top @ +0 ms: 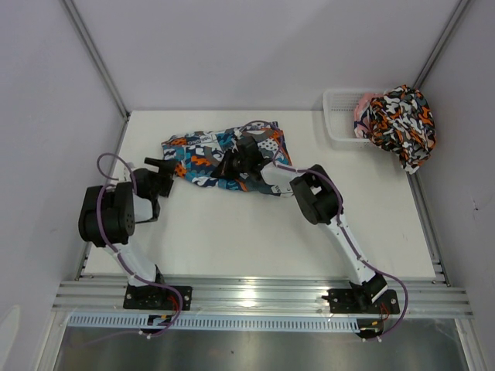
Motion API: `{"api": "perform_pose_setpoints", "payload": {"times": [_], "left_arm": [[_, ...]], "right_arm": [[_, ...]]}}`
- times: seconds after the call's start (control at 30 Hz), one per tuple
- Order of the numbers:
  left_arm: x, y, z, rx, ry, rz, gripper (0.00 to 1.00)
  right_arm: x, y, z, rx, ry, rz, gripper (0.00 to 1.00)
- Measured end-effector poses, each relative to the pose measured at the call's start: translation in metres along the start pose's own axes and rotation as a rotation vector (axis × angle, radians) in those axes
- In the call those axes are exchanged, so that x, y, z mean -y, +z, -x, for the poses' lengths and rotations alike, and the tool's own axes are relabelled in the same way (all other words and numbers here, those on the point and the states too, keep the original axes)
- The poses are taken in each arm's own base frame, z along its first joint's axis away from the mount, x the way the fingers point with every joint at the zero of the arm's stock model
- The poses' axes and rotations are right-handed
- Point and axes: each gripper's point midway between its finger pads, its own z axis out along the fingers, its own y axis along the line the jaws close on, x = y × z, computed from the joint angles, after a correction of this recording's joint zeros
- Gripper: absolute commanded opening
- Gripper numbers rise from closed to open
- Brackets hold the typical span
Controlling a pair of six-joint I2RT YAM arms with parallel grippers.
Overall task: Fold and stack the shorts
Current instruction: Fold the shorts
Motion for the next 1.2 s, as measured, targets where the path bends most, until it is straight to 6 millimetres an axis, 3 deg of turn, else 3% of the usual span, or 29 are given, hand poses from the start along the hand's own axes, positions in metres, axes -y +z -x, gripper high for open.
{"api": "perform_pose_setpoints", "payload": {"times": [0.13, 0.5, 0.57, 0.6, 0.7, 0.83, 0.97, 1.03, 1.2], "left_arm": [[0.001, 0.005, 0.001, 0.042, -0.024, 0.019, 0.98], [0.013, 0.047, 0.017, 0.084, -0.079, 0.026, 0.89], [0.015, 0.053, 0.018, 0.085, -0.094, 0.019, 0.79], [0.014, 0.056, 0.018, 0.086, -0.096, 0.021, 0.67], [0.007, 0.059, 0.016, 0.086, -0.098, 0.038, 0.52], [0.007, 0.065, 0.013, 0.067, -0.064, 0.032, 0.49], [0.025, 0.068, 0.010, 0.033, -0.027, -0.042, 0.54], [0.031, 0.067, 0.008, 0.016, -0.020, -0.069, 0.50], [0.037, 0.065, 0.001, -0.025, 0.001, -0.103, 0.14]], "right_arm": [[-0.001, -0.001, -0.003, 0.002, 0.003, -0.005, 0.00], [-0.002, -0.007, -0.013, -0.010, 0.011, -0.010, 0.00], [-0.003, -0.007, -0.013, -0.011, 0.015, -0.009, 0.00], [-0.003, -0.006, -0.014, -0.012, 0.017, -0.009, 0.00], [-0.004, -0.006, -0.015, -0.015, 0.021, -0.009, 0.00], [-0.003, -0.006, -0.016, -0.019, 0.022, -0.011, 0.00], [-0.004, -0.007, -0.016, -0.024, 0.024, -0.013, 0.00], [-0.004, -0.007, -0.017, -0.028, 0.026, -0.017, 0.00], [-0.002, -0.008, -0.017, -0.032, 0.028, -0.024, 0.00]]}}
